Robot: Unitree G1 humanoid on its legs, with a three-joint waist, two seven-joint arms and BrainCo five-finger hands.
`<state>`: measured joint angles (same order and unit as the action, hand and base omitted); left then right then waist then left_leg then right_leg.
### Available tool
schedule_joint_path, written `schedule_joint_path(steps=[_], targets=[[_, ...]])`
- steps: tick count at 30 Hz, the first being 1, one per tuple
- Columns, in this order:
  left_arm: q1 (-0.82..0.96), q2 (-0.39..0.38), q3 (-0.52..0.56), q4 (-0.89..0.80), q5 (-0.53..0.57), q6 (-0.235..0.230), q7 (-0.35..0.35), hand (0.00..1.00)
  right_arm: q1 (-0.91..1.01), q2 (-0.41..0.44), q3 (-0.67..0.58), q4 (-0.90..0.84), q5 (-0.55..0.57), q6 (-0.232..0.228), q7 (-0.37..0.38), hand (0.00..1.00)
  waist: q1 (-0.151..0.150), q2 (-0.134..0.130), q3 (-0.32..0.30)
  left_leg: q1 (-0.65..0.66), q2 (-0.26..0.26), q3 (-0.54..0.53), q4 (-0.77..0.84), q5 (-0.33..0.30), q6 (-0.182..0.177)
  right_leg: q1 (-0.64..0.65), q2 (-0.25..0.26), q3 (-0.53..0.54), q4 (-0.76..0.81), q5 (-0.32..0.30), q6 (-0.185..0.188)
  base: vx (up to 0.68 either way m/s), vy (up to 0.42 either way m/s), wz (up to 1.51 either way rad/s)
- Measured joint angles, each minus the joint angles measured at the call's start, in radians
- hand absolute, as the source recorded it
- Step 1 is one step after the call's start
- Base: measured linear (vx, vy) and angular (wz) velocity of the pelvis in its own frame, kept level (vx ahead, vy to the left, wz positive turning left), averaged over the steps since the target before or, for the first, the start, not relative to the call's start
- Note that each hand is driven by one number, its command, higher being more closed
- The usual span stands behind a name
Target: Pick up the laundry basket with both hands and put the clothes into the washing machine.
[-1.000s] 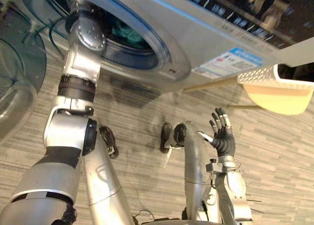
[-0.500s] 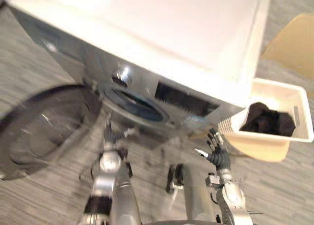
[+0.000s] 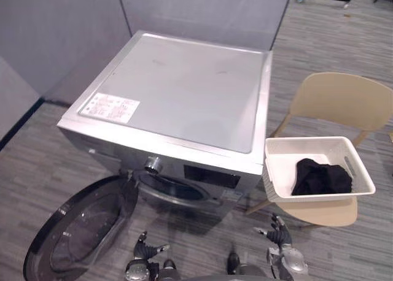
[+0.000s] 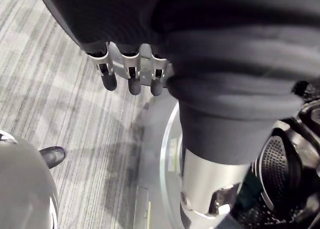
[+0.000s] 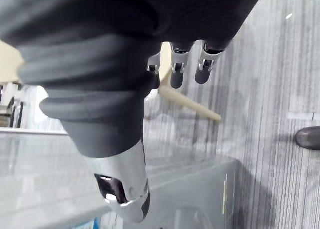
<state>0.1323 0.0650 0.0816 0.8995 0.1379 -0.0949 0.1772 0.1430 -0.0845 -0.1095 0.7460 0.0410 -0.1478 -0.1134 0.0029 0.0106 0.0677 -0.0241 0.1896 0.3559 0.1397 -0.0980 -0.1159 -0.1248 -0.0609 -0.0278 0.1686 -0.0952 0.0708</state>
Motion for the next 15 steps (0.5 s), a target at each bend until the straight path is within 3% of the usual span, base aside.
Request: schedule_joint_path(steps=[3,6,8,9,10,11,13,14,15], targets=[[-0.021,-0.001,-0.002,0.01,0.0,-0.003,-0.002,0.0,-0.013,-0.023,0.0,0.044,-0.005,0.0,-0.001,0.0,-0.016,0.016,-0.004,0.014,-0.008,-0.007,-0.002,0.0,0.0,-0.003,0.008,0.065,-0.046,0.049,0.007,-0.03,0.026,-0.65],[-0.042,0.0,-0.003,0.018,0.0,-0.004,-0.002,0.0,-0.047,-0.026,-0.003,0.075,-0.012,0.004,0.0,0.0,-0.016,0.02,0.002,0.041,-0.015,0.043,0.004,-0.009,0.003,-0.032,0.027,0.196,-0.089,0.118,0.015,-0.11,0.024,-1.38],[-0.058,0.003,-0.004,0.018,0.001,-0.01,-0.002,0.0,-0.101,-0.04,0.01,0.073,-0.012,0.005,-0.003,0.0,-0.017,0.022,0.039,0.033,-0.002,0.103,0.059,-0.101,0.014,-0.09,0.062,0.302,-0.115,0.167,0.024,-0.2,0.012,-1.8],[-0.065,0.007,-0.003,0.018,0.001,-0.011,-0.002,0.0,-0.12,-0.039,0.009,0.074,-0.012,0.007,-0.008,0.0,-0.015,0.025,0.049,0.033,0.003,0.141,0.069,-0.115,0.017,-0.1,0.051,0.266,-0.131,0.153,-0.006,-0.26,0.015,-1.82],[-0.079,0.007,-0.004,0.019,0.004,-0.01,-0.003,0.0,-0.139,-0.042,0.008,0.067,-0.013,0.007,-0.019,0.0,-0.017,0.044,0.071,0.039,0.031,0.226,0.073,-0.126,0.033,-0.12,0.019,0.086,-0.128,0.118,-0.098,-0.23,-0.001,-2.1],[-0.08,0.006,-0.007,0.027,0.014,-0.01,-0.003,0.0,-0.147,-0.041,0.012,0.06,-0.012,0.01,-0.019,0.0,-0.014,0.046,0.089,0.076,0.061,0.315,0.071,-0.125,0.028,-0.166,-0.035,-0.21,-0.013,0.096,-0.128,-0.16,-0.013,-2.04],[-0.07,0.021,-0.012,0.047,0.028,-0.003,-0.004,0.0,-0.143,-0.042,0.016,0.058,-0.012,0.011,-0.02,0.0,-0.015,0.027,0.092,0.112,0.061,0.401,0.079,-0.136,0.009,-0.155,-0.095,-0.464,0.068,0.036,-0.203,0.0,-0.06,-1.71],[-0.067,0.02,-0.013,0.06,0.033,0.004,-0.004,0.0,-0.148,-0.052,0.016,0.058,-0.012,0.012,-0.024,0.0,-0.013,0.036,0.091,0.137,0.071,0.466,0.088,-0.142,-0.001,-0.137,-0.123,-0.609,0.079,0.012,-0.209,0.04,-0.075,-1.73],[-0.064,0.018,-0.013,0.061,0.033,0.004,-0.004,0.0,-0.154,-0.052,0.016,0.058,-0.013,0.012,-0.028,0.0,-0.012,0.039,0.089,0.148,0.077,0.503,0.082,-0.141,-0.001,-0.13,-0.131,-0.678,0.081,0.001,-0.223,0.06,-0.073,-1.95]])
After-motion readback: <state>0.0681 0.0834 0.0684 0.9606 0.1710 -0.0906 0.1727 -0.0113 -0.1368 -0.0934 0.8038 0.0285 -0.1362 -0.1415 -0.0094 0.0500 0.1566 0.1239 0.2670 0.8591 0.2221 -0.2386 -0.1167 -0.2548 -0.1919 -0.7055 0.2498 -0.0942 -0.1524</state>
